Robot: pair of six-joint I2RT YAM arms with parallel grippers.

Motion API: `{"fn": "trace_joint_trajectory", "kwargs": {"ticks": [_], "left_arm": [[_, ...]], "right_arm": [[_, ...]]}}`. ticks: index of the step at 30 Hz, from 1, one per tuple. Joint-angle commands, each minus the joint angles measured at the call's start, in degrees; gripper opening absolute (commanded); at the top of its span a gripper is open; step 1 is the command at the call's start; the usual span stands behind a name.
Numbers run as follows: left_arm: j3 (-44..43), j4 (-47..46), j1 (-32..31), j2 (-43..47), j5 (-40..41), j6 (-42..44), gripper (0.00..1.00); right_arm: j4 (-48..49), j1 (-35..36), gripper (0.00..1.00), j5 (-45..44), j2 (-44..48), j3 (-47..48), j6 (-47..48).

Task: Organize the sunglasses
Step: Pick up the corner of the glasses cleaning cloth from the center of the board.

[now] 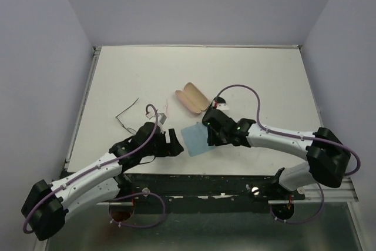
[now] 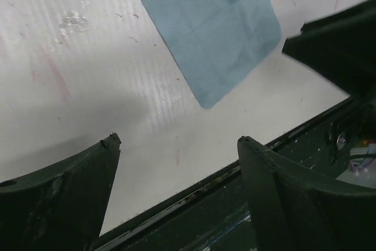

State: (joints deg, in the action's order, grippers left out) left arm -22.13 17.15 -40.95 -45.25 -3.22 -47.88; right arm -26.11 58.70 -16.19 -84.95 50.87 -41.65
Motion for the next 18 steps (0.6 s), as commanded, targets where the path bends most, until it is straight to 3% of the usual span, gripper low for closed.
{"fn": "trace_joint_trajectory", "kwargs": {"ticks": [1,6,10,18], "left_arm": [[-2.6,-3.5,-8.1,-4.7,4.3,4.9,0.85],[-8.5,-5.2,-14.9,-16.0,7.1,7.4,0.7],[-16.3,-1.1,-18.8,-26.0,10.5,9.5,0.63],[-24.2,5.6,-21.1,-38.0,12.4,10.7,0.46]], "right_arm": [[1.8,-8.1,0.51,6.2,5.6,-6.8,-4.2],[3.7,-13.4,0.51,9.6,7.5,-9.9,-3.8],[5.0,-14.8,0.5,11.3,7.0,-10.8,-2.7],[6.6,-16.2,0.5,14.2,5.6,-11.5,-0.6]]}}
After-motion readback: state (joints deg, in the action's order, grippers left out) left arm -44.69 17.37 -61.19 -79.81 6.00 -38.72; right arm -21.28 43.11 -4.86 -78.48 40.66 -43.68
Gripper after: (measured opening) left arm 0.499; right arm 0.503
